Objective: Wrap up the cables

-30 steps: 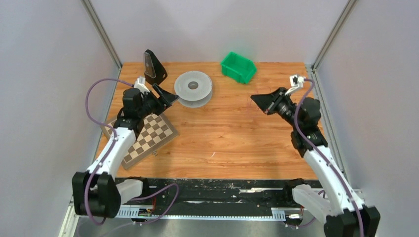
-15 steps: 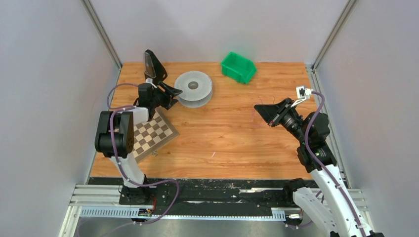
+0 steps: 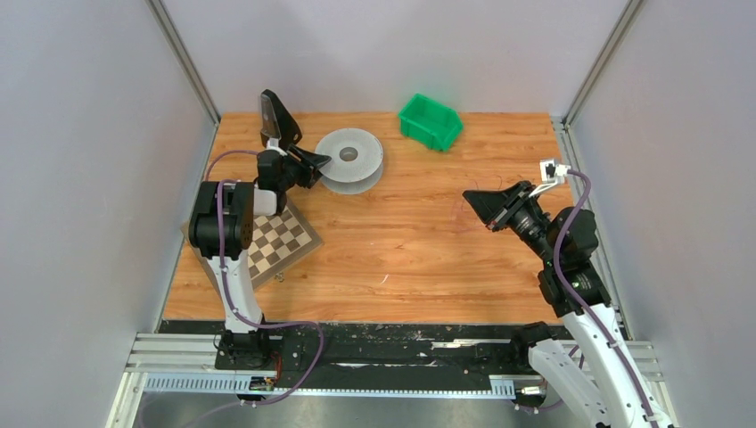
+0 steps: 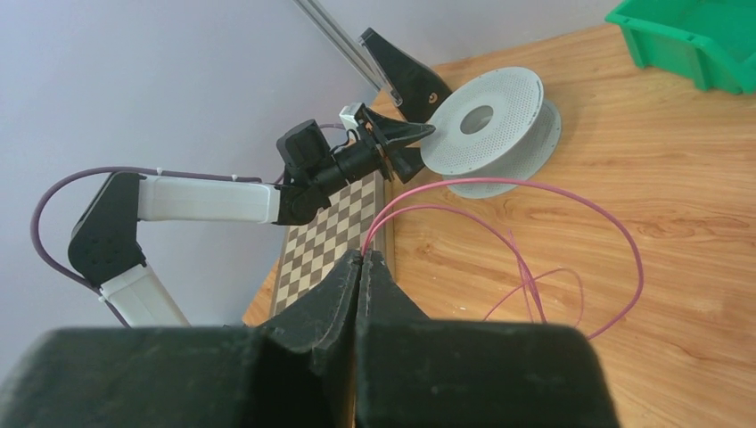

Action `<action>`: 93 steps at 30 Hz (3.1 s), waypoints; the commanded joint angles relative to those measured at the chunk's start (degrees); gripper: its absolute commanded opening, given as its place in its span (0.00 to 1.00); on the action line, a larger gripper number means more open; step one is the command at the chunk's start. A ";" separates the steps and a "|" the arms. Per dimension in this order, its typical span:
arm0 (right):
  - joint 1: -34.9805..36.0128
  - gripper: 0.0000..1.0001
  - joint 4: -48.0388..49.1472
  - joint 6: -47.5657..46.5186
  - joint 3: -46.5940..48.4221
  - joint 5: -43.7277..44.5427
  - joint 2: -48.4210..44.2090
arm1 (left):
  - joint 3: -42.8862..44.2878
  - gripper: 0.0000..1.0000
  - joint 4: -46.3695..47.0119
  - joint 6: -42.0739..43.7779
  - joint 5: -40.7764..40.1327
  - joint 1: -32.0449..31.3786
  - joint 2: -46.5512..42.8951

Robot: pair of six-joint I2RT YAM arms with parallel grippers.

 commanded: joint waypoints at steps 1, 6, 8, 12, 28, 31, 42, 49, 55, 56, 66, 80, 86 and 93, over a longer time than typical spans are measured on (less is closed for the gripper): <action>0.27 0.00 -0.05 -0.77 -0.59 1.28 -0.82 | 2.02 0.59 4.87 0.44 0.40 0.26 -0.69; 0.30 0.00 -1.49 -0.89 -1.37 1.61 -2.68 | 2.53 0.43 5.40 0.78 2.74 0.26 -1.13; 0.27 0.00 -1.91 -0.88 -1.98 1.99 -3.65 | 1.79 0.33 5.94 0.61 2.94 0.29 -1.74; 0.30 0.00 -2.87 -1.01 -3.31 2.95 -5.35 | -0.38 0.07 6.60 -0.03 2.86 0.26 -3.26; 0.25 0.00 -13.28 -6.37 -2.75 6.00 -10.14 | -20.06 0.00 6.12 0.93 14.37 -11.20 -18.84; 0.30 0.00 -14.96 -6.70 -2.84 6.35 -10.83 | -23.51 0.00 5.91 1.47 15.23 -15.05 -21.62; 0.24 0.00 -17.10 -6.68 -2.71 5.84 -10.90 | -29.83 0.06 4.24 1.59 12.79 -23.09 -24.37; 0.31 0.00 -17.03 -8.63 -2.47 3.75 -11.07 | -31.01 0.28 -7.67 6.16 7.84 -24.56 -30.77; 0.26 0.00 -17.08 -8.02 0.40 1.44 -9.78 | -31.05 0.52 -23.79 10.20 -0.75 -24.79 -45.46; 0.25 0.00 -16.97 -7.58 0.85 0.84 -9.28 | -31.27 0.56 -26.93 10.20 -3.61 -24.92 -47.10; 0.68 0.00 -6.88 -0.68 0.81 -13.71 -4.58 | -27.20 0.69 -44.09 18.49 -15.98 -30.23 -64.87; 4.62 0.00 0.31 5.26 -1.89 -15.16 -2.53 | -17.19 0.67 -37.31 39.42 -10.36 -43.84 -60.81; 6.06 0.00 3.20 5.21 -3.74 -17.65 -2.23 | -13.58 0.67 -30.02 41.67 -5.47 -45.29 -55.23; 7.55 0.00 5.56 4.29 -4.71 -23.93 -0.15 | -7.53 0.70 -30.14 53.65 0.22 -45.34 -49.97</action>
